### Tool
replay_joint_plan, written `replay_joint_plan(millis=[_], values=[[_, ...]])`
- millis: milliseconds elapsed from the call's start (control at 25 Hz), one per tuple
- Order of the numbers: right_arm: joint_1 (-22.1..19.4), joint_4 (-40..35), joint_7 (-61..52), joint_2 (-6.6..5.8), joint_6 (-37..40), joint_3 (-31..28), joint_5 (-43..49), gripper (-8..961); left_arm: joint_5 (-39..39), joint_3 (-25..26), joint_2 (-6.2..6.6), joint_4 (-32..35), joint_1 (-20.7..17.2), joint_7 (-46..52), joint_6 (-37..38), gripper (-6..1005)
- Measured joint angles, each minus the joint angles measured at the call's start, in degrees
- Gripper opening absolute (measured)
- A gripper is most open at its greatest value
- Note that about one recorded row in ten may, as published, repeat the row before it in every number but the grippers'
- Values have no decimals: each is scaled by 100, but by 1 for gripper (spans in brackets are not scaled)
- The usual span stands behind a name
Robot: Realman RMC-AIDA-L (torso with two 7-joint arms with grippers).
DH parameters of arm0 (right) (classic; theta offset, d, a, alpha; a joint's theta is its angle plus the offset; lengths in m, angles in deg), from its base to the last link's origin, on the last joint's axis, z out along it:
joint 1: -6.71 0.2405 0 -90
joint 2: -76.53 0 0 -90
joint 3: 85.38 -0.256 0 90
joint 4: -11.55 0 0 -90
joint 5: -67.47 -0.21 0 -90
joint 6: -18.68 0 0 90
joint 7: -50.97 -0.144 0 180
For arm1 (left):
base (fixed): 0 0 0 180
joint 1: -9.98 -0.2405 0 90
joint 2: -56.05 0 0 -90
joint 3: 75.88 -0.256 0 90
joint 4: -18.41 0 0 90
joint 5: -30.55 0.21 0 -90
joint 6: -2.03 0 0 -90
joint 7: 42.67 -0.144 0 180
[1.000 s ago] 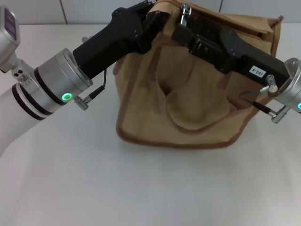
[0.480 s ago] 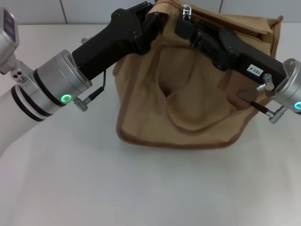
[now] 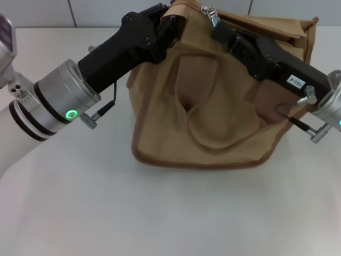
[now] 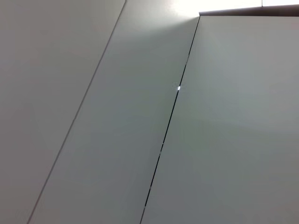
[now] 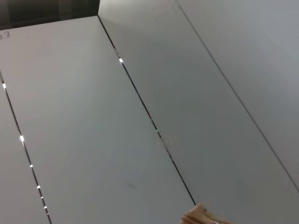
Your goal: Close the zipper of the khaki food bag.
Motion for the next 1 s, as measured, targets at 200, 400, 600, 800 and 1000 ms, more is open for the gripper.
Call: replay_joint_plan(millis=[200, 400, 600, 800, 1000], values=[[-85, -10, -3, -5, 8, -61, -45, 10, -9, 5, 0, 0, -38, 0, 52, 68], [-379, -68, -13, -26, 24, -187, -146, 5, -26, 23, 1, 34, -104, 0, 62, 68], [-606, -177, -65, -27, 15, -406, -160, 11, -35, 117, 3, 54, -177, 0, 68, 69], [-912, -335, -206, -34, 74, -496, -344, 17, -38, 182, 17, 76, -243, 0, 73, 70], [-1122, -483, -304, -43, 117, -542, -505, 22, -41, 240, 25, 97, -278, 0, 77, 70]])
